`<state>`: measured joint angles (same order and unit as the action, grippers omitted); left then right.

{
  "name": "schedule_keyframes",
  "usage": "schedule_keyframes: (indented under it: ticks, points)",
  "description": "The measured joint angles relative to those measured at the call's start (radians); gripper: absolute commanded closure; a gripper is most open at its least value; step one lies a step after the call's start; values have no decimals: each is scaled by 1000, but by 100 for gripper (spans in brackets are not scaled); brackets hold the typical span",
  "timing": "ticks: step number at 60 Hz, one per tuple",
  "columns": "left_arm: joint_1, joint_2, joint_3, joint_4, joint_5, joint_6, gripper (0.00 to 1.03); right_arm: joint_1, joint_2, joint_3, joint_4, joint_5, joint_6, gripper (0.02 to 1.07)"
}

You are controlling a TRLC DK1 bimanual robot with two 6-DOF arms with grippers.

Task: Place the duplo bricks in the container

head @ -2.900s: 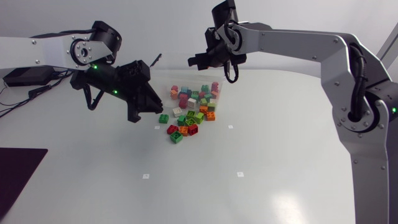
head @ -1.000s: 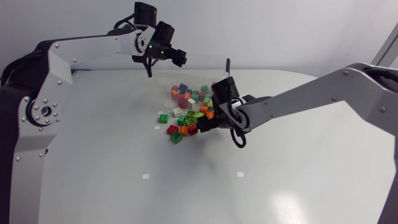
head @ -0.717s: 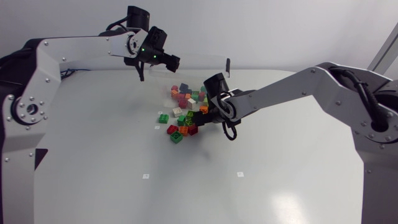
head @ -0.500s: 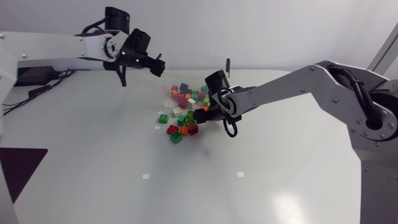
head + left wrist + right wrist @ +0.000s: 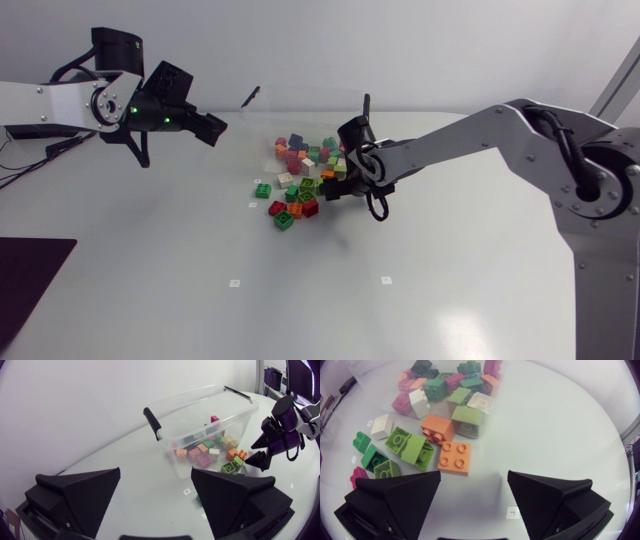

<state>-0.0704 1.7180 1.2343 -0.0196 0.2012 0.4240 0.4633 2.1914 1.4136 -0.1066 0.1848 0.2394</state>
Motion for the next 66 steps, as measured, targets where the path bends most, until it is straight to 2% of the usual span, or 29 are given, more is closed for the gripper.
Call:
schedule_keyframes:
  ticks: [17, 33, 35, 43, 48, 52, 63, 66]
  points:
    - [10, -63, -109, 36, 4, 14, 5, 13, 31, 19, 20, 0, 0, 13]
    - [10, -74, -148, 58, 8, 24, 5, 14, 60, 63, 20, 0, -4, 13]
    - [10, -74, -153, 64, 8, 26, 5, 14, 64, 69, 20, 0, -4, 16]
    - [11, -75, -179, 84, 11, 35, 5, 14, 74, 84, 24, 0, -4, 36]
    - [13, -75, -201, 100, 11, 54, 5, 14, 76, 84, 31, 0, -5, 43]
    - [15, -75, -222, 113, 15, 76, 5, 12, 77, 84, 37, 0, -7, 57]
    - [20, -63, -259, 126, 88, 144, 5, -6, 87, 82, 74, -1, -8, 62]
    - [20, -48, -258, 127, 99, 154, 5, -10, 87, 76, 81, -1, -10, 67]
